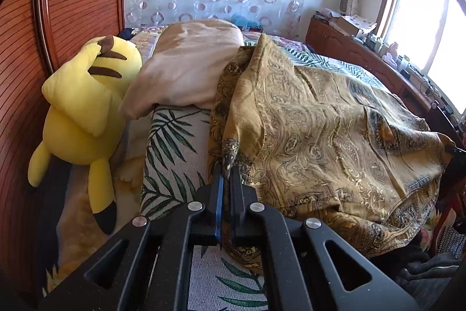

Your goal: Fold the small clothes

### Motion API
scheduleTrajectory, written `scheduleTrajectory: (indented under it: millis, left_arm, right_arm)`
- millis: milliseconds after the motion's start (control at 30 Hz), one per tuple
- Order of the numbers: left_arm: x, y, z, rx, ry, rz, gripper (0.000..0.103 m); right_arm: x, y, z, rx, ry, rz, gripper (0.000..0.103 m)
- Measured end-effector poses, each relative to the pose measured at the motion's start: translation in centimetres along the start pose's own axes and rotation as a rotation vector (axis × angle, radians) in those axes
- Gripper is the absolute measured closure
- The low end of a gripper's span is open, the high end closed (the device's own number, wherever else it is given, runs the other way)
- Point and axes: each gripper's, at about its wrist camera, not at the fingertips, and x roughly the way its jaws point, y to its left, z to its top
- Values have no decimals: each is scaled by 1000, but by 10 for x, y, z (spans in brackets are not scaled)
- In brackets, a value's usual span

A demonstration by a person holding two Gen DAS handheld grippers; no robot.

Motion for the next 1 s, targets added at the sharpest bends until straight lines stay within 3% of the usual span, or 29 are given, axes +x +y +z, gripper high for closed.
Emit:
scheduleTrajectory:
  millis: [67,133,167,200,233,267,333,567,700,833,867,900,1000]
  left_arm:
    - [-4,-1,1,4,-9,-7,99]
    - [-7,-2,2,10,-19,-10,80]
    - [-9,-2,2,12,-27,-10,65]
    - [-10,-3,2,16,-32,-12,54]
    - [-10,-3,2,17,-31,-12,50]
    - [-9,-3,2,18,-29,-8,44]
    - [-11,-3,-1,17,-27,17,43]
    - [-19,0,-26,1,-3,23,44]
    - [-10,-5,-41,11,54,3,65]
    - [-7,-14,-45,44,51,29,70]
    - [-7,-16,-45,44,51,20,87]
    - [-6,-18,-46,56,60,11,98]
    - [-10,-26,-47,102,48,68,100]
  right_arm:
    - [-5,3,2,-16,-11,-19,96]
    - [-11,8,1,-41,-30,-55,86]
    - [-14,10,2,-48,-39,-70,80]
    - [-16,12,3,-56,-50,-95,66]
    - [-17,16,3,-61,-63,-110,53]
    - [-20,19,3,-65,-83,-121,49]
    - [-23,23,3,-65,-110,-120,48]
    - [-7,54,-5,-80,-132,-43,47]
    - [15,71,-6,-101,-121,-15,47]
    - [37,84,-3,-106,-93,32,47]
    - [42,84,-1,-111,-88,39,47]
    - [46,85,0,-115,-84,46,47]
    - [55,86,3,-121,-71,55,47]
